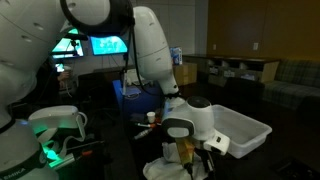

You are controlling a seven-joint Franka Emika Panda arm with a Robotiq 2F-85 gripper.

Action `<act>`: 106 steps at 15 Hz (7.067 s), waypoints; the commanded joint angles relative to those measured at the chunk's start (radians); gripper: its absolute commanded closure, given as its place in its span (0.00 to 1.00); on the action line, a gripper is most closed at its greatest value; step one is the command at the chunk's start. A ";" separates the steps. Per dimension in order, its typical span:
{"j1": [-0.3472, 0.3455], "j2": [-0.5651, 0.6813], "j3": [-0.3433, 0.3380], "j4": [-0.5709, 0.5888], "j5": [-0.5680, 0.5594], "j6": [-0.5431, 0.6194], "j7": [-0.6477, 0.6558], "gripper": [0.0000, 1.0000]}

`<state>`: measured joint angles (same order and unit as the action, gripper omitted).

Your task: Use the cloth to push the objects on the counter to the left, then put it in the box

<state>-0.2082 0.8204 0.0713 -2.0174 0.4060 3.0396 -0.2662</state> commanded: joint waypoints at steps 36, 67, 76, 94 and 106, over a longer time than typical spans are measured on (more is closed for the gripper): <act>0.778 0.310 -0.362 0.375 -0.116 -0.083 1.066 0.92; 0.957 0.384 -0.607 0.356 -0.229 -0.026 1.255 0.92; 0.925 0.375 -0.621 0.262 -0.217 0.006 1.236 0.92; 0.692 0.411 -0.665 0.274 -0.212 0.038 1.111 0.92; 0.662 0.494 -0.653 0.512 -0.217 0.009 1.087 0.92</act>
<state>0.4689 1.2860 -0.5985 -1.5722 0.1993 3.0483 0.8316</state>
